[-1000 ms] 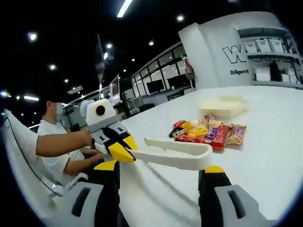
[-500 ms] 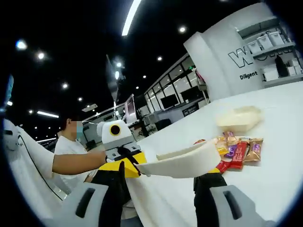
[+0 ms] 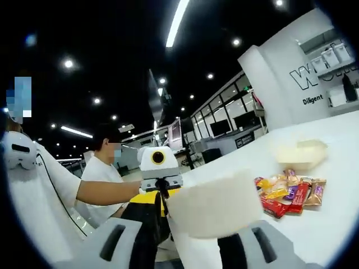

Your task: Place the target food into the container with the food tongs after gripping and lifting it, then release it inside without dropping or visibly crushing the food.

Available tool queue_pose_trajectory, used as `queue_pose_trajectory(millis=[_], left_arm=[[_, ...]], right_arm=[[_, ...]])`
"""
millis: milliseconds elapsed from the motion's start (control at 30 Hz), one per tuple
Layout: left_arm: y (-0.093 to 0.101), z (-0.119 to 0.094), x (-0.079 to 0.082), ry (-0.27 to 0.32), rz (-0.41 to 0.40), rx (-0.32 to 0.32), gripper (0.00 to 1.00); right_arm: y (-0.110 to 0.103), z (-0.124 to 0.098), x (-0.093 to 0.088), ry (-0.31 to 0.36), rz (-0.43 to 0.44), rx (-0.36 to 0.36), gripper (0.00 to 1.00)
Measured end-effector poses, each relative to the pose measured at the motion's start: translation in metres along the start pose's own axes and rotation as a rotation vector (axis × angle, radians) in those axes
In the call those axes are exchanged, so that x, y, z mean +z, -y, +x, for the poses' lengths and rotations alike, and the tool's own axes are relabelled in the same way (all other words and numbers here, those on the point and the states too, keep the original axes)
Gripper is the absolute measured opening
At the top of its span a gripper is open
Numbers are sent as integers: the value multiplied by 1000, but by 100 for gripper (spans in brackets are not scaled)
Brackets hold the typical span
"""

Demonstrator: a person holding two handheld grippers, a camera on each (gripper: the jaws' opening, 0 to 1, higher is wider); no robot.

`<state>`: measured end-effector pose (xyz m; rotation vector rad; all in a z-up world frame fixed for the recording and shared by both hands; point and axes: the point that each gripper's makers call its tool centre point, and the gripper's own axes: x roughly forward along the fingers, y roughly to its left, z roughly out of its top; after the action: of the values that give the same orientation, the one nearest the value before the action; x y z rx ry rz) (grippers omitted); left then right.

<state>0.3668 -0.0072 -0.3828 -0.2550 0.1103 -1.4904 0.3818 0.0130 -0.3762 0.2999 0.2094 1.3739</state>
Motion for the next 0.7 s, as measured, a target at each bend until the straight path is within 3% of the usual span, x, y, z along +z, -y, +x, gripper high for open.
queue_pose_trajectory(millis=[133, 367, 700], left_arm=[[4, 1, 6, 27, -8, -19, 1], [7, 4, 7, 23, 9, -26, 2], [4, 7, -12, -78, 43, 3, 2]], right_arm=[[-4, -3, 7, 20, 8, 14, 27], [-6, -4, 6, -10, 16, 9, 24], [-1, -4, -2, -57, -19, -40, 24]])
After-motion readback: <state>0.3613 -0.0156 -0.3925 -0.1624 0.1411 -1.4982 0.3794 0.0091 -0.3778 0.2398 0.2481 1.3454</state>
